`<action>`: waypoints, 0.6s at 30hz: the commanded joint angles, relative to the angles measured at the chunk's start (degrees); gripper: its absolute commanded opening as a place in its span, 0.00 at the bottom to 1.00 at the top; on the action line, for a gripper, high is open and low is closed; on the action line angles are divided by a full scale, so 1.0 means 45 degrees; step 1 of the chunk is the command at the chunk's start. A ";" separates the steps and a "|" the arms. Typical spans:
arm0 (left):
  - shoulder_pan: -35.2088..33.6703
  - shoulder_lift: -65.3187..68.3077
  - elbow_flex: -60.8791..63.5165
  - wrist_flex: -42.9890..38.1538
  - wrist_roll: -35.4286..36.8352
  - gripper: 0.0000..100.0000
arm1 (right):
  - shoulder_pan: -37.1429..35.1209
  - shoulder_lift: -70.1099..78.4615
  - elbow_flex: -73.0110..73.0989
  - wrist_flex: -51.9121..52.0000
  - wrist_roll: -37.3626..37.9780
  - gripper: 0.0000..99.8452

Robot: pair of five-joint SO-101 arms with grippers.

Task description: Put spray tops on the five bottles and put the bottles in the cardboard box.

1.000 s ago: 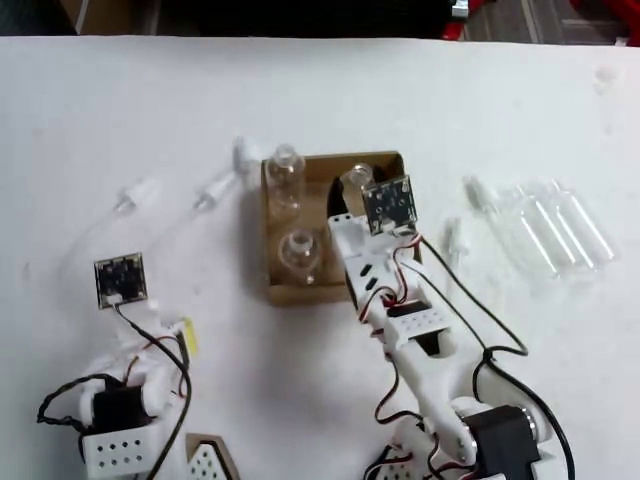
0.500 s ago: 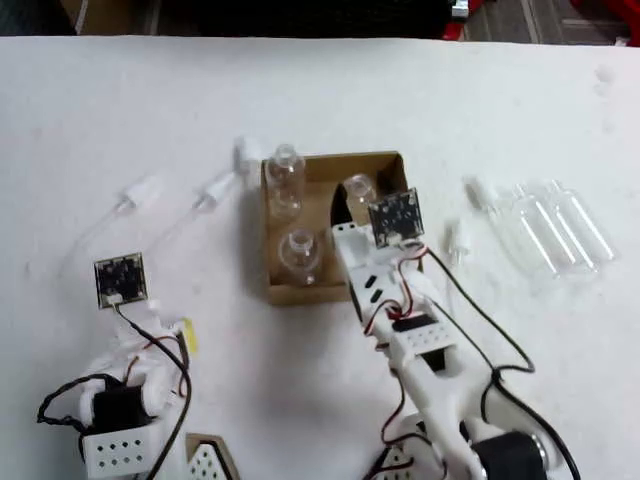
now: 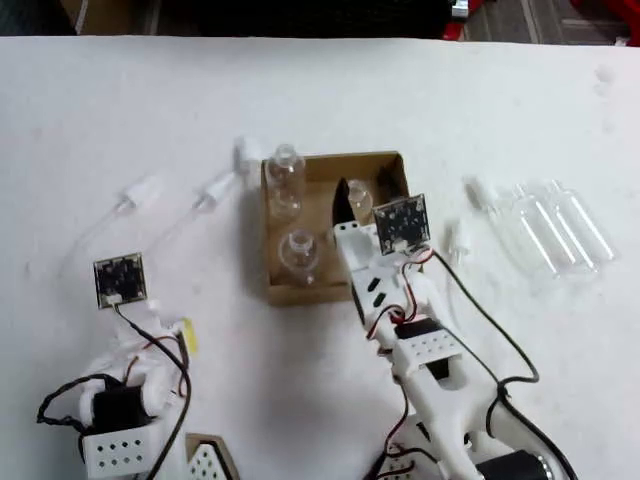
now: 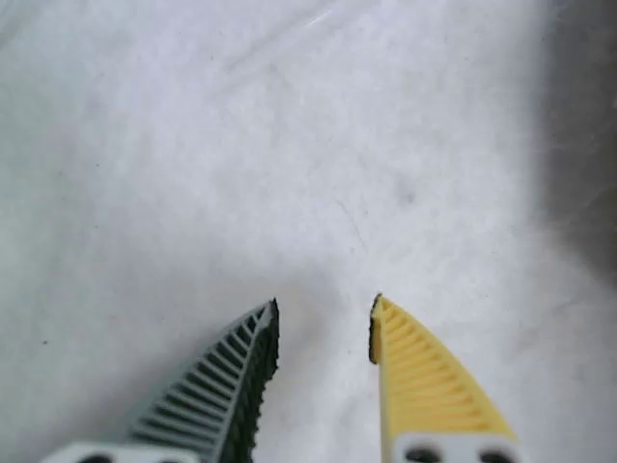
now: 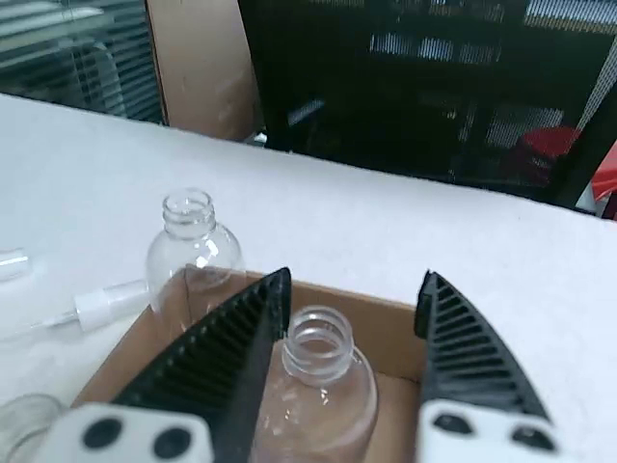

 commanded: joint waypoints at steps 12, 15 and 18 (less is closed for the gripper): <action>-0.0107 -0.0068 0.0000 0.0078 0.0195 0.15 | 0.0049 -0.8293 -0.0977 0.6984 0.0117 0.18; -0.0107 -0.0068 0.0000 0.0078 0.0215 0.15 | 0.0107 -1.0188 -0.0977 0.8918 0.0117 0.18; -0.0107 -0.0068 0.0000 0.0078 0.0215 0.15 | 0.0303 -1.1946 -0.0977 1.0676 0.0117 0.18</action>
